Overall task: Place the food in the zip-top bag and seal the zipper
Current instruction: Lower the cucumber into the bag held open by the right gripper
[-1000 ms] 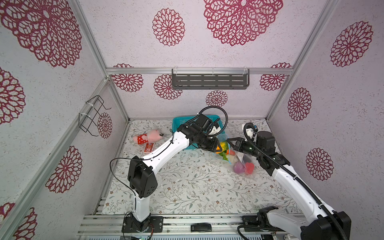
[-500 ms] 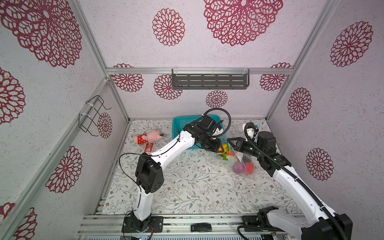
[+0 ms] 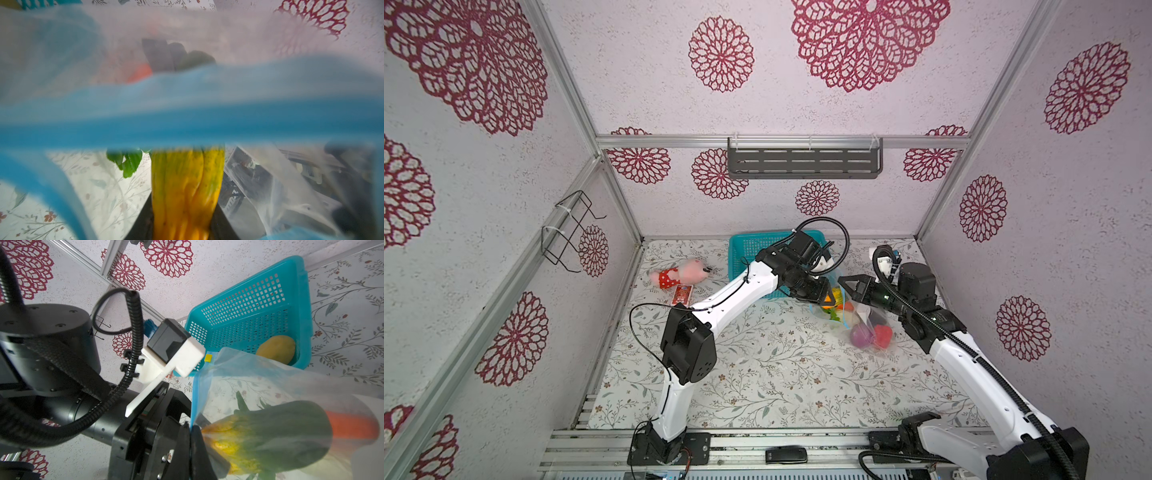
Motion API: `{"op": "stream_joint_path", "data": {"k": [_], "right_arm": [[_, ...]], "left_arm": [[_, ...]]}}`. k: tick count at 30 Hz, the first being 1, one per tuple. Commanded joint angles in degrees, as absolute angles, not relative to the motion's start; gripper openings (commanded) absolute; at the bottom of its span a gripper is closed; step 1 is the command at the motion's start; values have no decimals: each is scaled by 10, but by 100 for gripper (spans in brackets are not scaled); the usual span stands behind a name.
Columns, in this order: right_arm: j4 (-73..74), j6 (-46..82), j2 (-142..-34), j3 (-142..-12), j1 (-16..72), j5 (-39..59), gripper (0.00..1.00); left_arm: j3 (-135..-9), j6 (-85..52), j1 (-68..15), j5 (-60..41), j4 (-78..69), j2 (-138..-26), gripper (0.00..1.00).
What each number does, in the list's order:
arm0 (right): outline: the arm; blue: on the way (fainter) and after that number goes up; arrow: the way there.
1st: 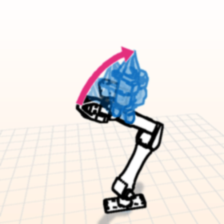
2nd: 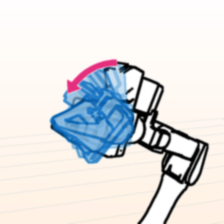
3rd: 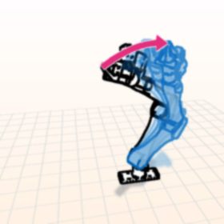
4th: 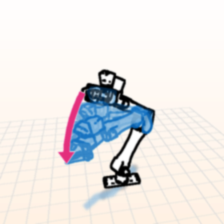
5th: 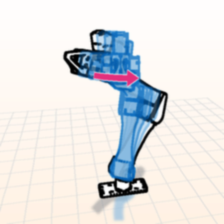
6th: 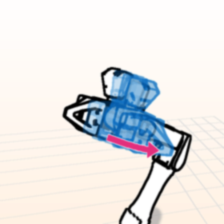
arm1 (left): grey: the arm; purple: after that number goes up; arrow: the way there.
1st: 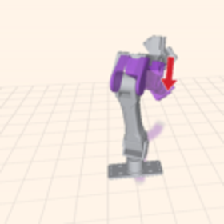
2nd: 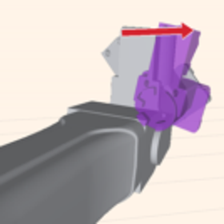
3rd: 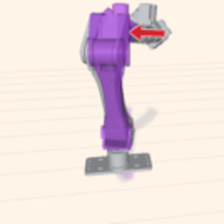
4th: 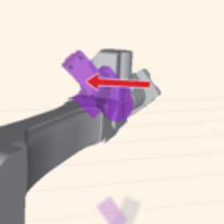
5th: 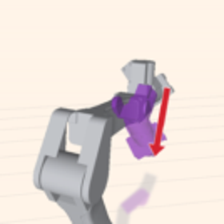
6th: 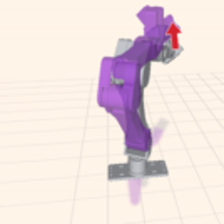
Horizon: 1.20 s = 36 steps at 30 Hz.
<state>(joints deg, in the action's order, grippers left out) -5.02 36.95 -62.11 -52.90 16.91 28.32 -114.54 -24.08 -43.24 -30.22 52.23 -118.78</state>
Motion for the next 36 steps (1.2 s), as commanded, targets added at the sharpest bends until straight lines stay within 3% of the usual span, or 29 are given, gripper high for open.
{"op": "stream_joint_path", "data": {"k": [1, 36], "right_arm": [[-34, 361, -602, -545, 172, 283, 0], [-34, 363, -598, -540, 172, 282, 0]], "left_arm": [[-1164, -234, -438, -308, 518, -1204, 33], [-1194, -232, -443, -313, 514, -1239, 37]]}}
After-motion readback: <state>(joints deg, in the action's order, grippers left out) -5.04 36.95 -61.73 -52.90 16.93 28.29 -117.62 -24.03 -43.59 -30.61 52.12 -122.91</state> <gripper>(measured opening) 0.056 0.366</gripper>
